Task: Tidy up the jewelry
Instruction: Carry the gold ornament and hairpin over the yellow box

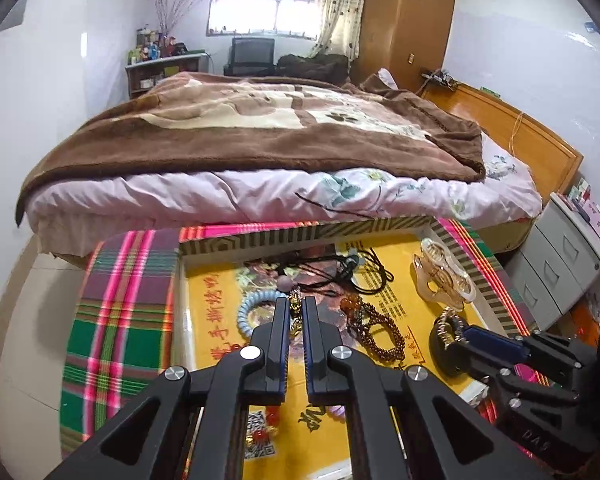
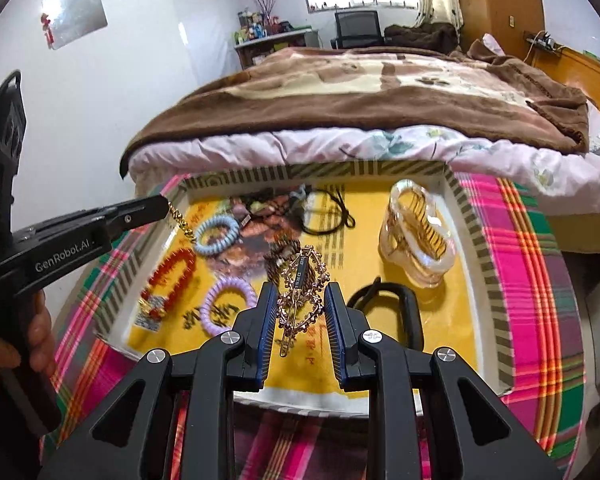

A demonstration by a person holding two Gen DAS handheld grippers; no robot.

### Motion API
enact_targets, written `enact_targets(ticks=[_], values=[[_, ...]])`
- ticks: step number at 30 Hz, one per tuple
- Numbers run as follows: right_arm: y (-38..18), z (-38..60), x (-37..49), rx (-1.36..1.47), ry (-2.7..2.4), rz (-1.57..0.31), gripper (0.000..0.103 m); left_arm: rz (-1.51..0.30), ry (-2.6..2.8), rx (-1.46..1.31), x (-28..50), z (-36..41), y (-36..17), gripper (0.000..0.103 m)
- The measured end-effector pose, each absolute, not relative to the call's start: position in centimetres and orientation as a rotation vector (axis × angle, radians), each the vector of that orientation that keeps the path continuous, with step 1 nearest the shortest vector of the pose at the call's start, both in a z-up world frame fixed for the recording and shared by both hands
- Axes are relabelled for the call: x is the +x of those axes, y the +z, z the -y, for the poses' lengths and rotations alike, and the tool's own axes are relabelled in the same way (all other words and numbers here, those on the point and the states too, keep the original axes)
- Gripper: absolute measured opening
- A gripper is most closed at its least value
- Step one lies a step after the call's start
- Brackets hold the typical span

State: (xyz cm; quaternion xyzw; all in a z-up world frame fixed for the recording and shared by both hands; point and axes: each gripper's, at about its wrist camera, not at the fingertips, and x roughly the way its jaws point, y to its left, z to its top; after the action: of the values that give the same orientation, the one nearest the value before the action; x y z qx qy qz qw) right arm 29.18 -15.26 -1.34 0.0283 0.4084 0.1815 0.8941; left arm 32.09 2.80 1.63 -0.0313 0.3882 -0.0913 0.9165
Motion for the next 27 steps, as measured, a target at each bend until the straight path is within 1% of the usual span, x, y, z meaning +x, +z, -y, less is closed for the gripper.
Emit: enact_targets(ticks=[9,27], values=[[-3.2,15.4,29.5,0.020,0.359,-0.895,0.025,-0.882,-0.208,-0.066,33.3,-1.8,-1.8,0.006],[-3.6,13.9,29.4,-0.089,0.332,-0.891,0.025,-0.928,-0.190,-0.032,33.2,-0.7,-3.8,0.006]])
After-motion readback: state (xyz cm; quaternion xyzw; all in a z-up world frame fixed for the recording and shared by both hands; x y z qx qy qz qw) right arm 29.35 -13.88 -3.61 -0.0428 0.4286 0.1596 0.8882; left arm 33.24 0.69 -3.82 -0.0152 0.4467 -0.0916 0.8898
